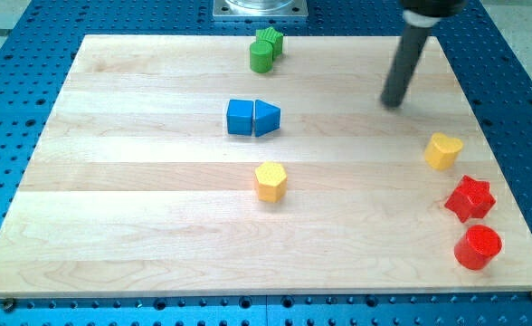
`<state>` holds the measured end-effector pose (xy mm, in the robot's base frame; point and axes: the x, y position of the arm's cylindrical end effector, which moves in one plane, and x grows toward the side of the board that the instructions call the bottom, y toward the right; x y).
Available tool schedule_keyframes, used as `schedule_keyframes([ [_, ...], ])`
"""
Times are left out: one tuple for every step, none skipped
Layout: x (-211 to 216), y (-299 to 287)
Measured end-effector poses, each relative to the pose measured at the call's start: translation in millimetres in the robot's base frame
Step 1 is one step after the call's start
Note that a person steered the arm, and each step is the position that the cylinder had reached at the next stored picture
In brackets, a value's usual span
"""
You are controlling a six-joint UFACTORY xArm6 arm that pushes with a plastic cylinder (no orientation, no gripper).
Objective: Place the red and yellow blocks to form a vertical line of blocks
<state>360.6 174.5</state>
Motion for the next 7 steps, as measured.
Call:
schedule_keyframes([
  [51.2,38.7],
  [62.9,64.2],
  [61.9,65.4],
  [32.0,-4.4],
  [78.3,-80.2],
  [173.1,-95.3],
  [184.8,-192.8],
])
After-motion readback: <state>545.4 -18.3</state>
